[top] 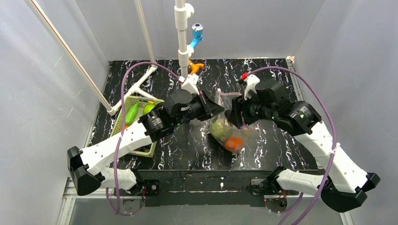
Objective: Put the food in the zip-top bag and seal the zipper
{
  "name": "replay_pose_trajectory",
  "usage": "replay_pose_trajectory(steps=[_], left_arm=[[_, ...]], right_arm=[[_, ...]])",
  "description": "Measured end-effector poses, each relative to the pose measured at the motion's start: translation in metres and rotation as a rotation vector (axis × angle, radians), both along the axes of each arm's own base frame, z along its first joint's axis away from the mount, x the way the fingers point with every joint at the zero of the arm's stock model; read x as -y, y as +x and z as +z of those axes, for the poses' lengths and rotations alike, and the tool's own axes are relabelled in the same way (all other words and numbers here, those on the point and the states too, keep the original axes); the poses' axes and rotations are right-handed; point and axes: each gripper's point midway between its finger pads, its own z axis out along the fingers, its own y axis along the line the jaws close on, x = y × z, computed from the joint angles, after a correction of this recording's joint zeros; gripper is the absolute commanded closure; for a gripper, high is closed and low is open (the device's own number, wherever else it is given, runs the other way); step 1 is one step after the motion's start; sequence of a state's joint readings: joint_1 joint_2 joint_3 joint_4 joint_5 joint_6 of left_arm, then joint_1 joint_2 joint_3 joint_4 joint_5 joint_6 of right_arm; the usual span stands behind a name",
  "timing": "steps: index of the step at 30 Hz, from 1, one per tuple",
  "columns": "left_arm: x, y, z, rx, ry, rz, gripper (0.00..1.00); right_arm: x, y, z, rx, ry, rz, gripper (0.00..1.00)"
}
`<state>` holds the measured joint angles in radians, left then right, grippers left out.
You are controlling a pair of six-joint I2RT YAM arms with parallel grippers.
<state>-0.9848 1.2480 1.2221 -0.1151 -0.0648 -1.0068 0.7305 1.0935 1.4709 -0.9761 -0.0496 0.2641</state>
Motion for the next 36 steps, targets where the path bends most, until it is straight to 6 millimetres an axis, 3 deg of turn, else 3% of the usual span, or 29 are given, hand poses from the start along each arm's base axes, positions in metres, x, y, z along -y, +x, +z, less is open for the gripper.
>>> replay_pose_trajectory(steps=[2, 5, 7, 10, 15, 19, 26, 28, 32, 36], left_arm=[[0.001, 0.0, 0.001, -0.003, -0.006, -0.001, 1.0], [0.0, 0.0, 0.001, -0.002, -0.005, 0.003, 1.0], [-0.003, 0.0, 0.001, -0.001, -0.004, 0.009, 1.0], [-0.007, 0.002, 0.004, 0.004, -0.01, 0.017, 1.0], [-0.007, 0.004, 0.007, 0.003, -0.02, 0.016, 1.0], [-0.003, 0.003, 0.008, -0.011, -0.052, 0.01, 1.0], [-0.002, 0.003, -0.004, -0.035, -0.056, 0.014, 1.0], [-0.004, 0.002, -0.004, -0.035, -0.056, 0.015, 1.0], [-0.006, 0.0, 0.0, -0.029, -0.064, 0.014, 1.0], [-0.007, -0.001, 0.002, -0.026, -0.068, 0.014, 1.0]], right_arm=[[0.007, -0.001, -0.013, -0.005, -0.03, -0.034, 0.49], [0.018, 0.003, -0.034, -0.02, -0.097, -0.093, 0.71], [0.024, 0.009, -0.04, -0.01, -0.137, -0.128, 0.75], [0.031, 0.016, -0.035, 0.019, -0.17, -0.16, 0.5], [0.023, 0.026, -0.004, 0.078, -0.146, -0.141, 0.37], [0.017, 0.021, -0.009, 0.069, -0.158, -0.112, 0.36], [0.018, -0.008, -0.086, -0.101, -0.309, -0.06, 0.41], [0.019, -0.011, -0.095, -0.13, -0.339, -0.063, 0.47], [0.019, -0.01, -0.095, -0.137, -0.346, -0.069, 0.42], [0.012, -0.006, -0.061, -0.087, -0.28, -0.069, 0.39]])
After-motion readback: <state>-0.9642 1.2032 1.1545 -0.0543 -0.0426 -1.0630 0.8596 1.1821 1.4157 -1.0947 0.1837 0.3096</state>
